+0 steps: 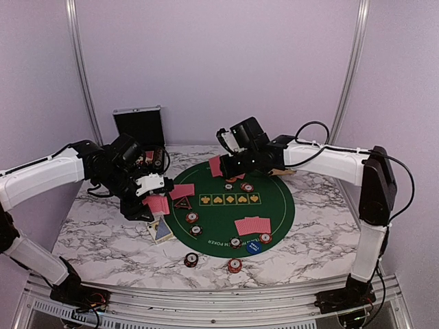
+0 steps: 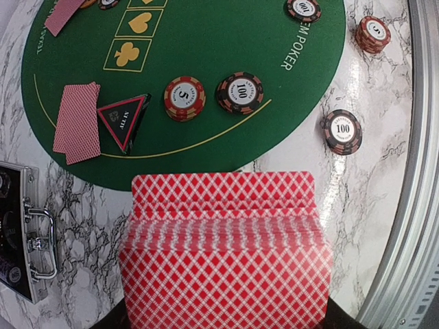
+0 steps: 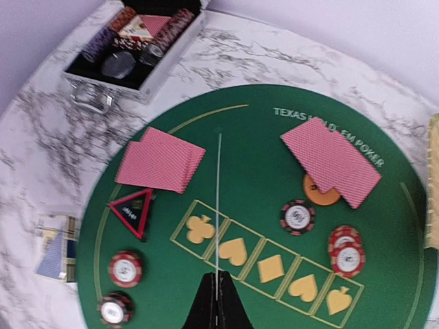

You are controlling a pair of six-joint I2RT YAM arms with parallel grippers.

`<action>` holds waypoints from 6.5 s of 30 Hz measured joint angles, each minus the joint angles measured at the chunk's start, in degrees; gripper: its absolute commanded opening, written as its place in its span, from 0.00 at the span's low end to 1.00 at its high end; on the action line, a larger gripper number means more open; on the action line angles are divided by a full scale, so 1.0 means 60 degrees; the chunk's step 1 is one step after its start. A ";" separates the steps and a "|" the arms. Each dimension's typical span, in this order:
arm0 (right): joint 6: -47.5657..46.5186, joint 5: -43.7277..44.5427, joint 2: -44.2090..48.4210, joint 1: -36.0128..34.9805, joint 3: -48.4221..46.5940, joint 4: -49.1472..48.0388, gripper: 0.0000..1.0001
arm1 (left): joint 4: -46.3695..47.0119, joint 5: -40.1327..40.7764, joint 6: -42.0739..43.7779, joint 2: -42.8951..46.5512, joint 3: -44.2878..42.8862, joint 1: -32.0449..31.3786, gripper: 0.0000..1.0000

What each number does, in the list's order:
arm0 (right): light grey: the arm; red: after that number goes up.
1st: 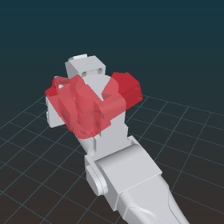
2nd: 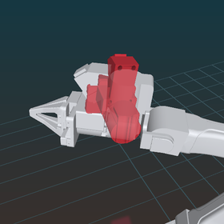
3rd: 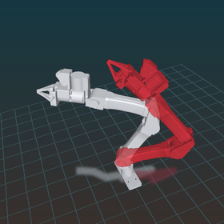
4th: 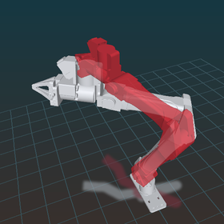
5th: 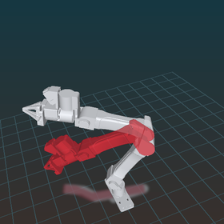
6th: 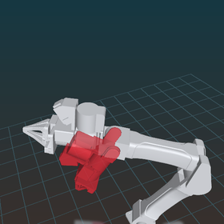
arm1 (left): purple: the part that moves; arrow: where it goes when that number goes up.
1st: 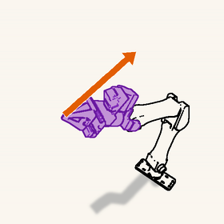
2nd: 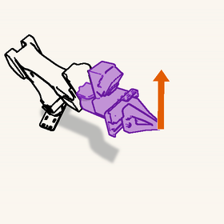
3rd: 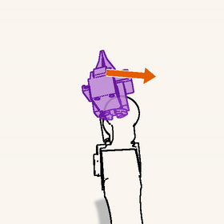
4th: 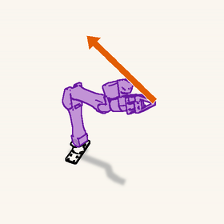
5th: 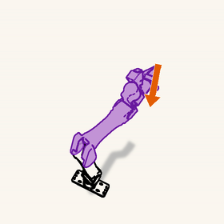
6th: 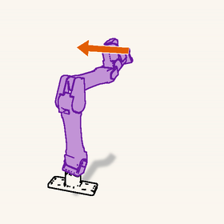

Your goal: Distribute texas hold em gaming equipment

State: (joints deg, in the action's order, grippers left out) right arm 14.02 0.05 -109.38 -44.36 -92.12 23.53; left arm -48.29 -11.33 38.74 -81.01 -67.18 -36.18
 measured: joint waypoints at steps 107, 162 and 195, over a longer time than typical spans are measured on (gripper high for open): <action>0.2397 -0.5071 -0.0452 0.0474 0.1676 -0.3184 0.82 | -0.0331 -0.0033 0.0120 0.0229 -0.0259 0.0219 0.00; 0.0565 0.1934 -0.3643 -0.0703 -0.0474 -0.1461 0.77 | -0.0397 -0.0062 0.0444 -0.0390 -0.0685 0.0393 0.00; 0.2153 -0.0397 -0.1009 -0.0492 0.0368 -0.0729 0.85 | -0.0408 -0.0313 0.0586 -0.1064 -0.1151 0.0484 0.00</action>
State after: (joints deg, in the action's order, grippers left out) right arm 26.94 -2.33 -115.44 -47.31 -89.91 19.16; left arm -50.74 -13.21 42.26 -87.39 -74.08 -33.28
